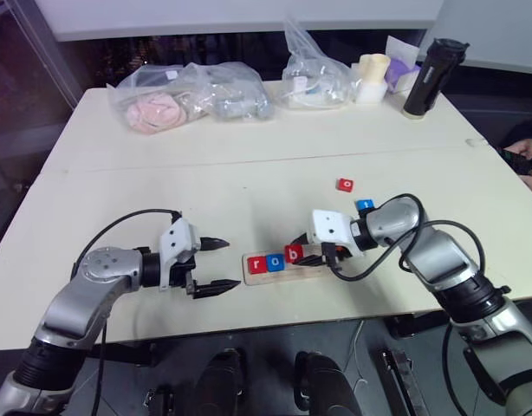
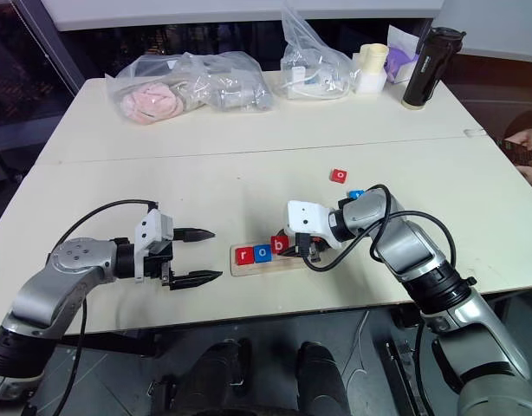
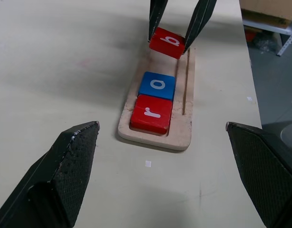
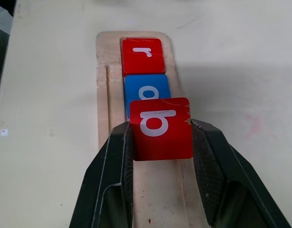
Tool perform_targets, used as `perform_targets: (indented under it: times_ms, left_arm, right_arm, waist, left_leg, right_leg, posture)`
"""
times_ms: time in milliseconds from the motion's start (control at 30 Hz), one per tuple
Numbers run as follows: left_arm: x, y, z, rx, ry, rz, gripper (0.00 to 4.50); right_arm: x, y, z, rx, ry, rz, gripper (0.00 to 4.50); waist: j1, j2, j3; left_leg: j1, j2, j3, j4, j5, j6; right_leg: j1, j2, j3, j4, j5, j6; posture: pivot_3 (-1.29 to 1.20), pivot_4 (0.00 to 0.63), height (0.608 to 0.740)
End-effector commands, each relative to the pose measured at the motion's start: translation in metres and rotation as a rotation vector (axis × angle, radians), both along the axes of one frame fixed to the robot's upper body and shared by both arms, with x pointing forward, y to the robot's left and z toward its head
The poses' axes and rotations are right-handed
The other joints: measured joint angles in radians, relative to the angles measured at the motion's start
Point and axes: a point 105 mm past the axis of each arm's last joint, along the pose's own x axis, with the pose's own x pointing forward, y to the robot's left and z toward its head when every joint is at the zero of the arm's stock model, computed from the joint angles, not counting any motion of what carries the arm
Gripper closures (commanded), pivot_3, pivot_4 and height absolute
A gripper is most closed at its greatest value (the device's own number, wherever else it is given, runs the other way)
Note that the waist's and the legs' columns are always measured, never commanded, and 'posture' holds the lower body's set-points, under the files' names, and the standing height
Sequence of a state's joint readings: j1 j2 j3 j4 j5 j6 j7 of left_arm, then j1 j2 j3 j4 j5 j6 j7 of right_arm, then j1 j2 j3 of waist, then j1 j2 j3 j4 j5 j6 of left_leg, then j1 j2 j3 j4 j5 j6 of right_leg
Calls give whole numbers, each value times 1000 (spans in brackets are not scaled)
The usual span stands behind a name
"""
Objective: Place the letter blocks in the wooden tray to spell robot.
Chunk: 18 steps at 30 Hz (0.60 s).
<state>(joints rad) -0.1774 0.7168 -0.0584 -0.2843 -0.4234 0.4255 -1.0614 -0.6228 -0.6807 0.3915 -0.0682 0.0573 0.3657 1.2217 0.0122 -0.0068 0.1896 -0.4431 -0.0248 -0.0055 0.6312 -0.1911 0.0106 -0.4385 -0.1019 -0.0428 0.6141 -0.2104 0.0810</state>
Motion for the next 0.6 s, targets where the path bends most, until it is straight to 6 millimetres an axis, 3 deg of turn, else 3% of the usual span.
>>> perform_targets:
  times_ms: [33,567,600]
  left_arm:
    - [-2,-2,9,2,-42,-15,0]
    - [-2,-4,8,2,-47,-17,0]
    - [-2,-4,8,2,-47,-17,0]
  right_arm:
    - [0,2,-3,1,-1,2,3375]
    - [-1,0,-10,-19,10,4,3375]
    - [0,0,-10,-19,9,3,2875]
  waist:
    - [0,0,0]
    - [0,0,0]
    - [0,0,0]
  left_leg:
    - [0,0,0,0,0,0]
    - [0,0,0,0,0,0]
    - [0,0,0,0,0,0]
  right_leg:
    - [0,0,0,0,0,0]
    - [0,2,0,0,0,0]
    - [0,3,0,0,0,0]
  posture:
    - [0,150,725]
    - [0,150,725]
    - [0,150,725]
